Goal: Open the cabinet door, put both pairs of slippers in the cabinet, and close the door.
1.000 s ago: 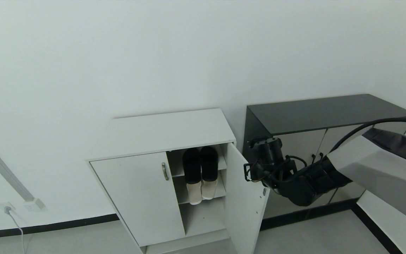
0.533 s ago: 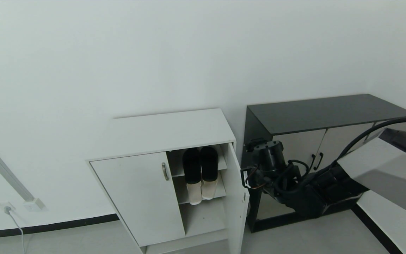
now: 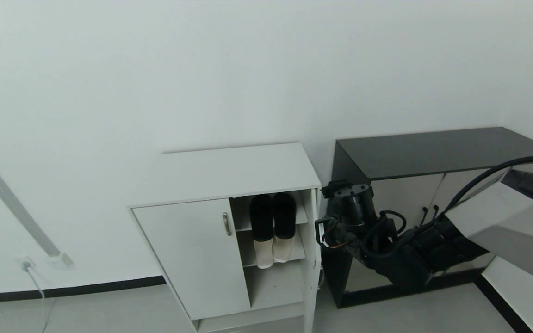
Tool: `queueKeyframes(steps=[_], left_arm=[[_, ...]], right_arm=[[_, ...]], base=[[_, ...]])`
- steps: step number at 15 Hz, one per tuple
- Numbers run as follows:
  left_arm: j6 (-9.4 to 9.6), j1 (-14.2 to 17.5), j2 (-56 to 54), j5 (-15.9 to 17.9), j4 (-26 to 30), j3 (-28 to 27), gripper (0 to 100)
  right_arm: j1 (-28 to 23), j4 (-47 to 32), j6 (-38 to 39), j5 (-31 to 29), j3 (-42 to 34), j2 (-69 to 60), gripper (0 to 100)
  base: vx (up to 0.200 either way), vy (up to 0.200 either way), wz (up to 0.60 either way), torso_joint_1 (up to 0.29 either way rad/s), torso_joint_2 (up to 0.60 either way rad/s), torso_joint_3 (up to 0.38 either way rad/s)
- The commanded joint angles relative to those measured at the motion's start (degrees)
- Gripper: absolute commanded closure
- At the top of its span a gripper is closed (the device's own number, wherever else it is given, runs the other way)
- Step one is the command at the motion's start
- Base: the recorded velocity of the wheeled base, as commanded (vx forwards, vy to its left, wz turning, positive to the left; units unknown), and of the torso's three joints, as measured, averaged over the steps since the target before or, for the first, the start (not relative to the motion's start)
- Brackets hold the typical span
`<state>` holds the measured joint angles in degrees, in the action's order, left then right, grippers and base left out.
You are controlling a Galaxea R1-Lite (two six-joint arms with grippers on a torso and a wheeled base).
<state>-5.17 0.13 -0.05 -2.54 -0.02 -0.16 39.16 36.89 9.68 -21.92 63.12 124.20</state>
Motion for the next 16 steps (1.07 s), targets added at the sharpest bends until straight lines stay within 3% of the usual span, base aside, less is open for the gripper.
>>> queueKeyframes(steps=[1,7,16], left_arm=[[-0.02,0.0,0.0,0.0,0.0,0.0,100],[-0.02,0.0,0.0,0.0,0.0,0.0,100],[-0.02,0.0,0.0,0.0,0.0,0.0,100]], right_arm=[[0.1,-0.1,0.0,0.4,-0.2,0.1,100],[-0.7,1.1,-1.2,0.3,-1.2,0.0,100],[-7.1,2.4,-4.7,-0.1,-7.8,-1.7,100]], base=[[0.000,0.000,0.60,0.007,0.01,-0.002],[0.000,0.000,0.00,0.000,0.00,0.000],[0.000,0.000,0.00,0.000,0.00,0.000]])
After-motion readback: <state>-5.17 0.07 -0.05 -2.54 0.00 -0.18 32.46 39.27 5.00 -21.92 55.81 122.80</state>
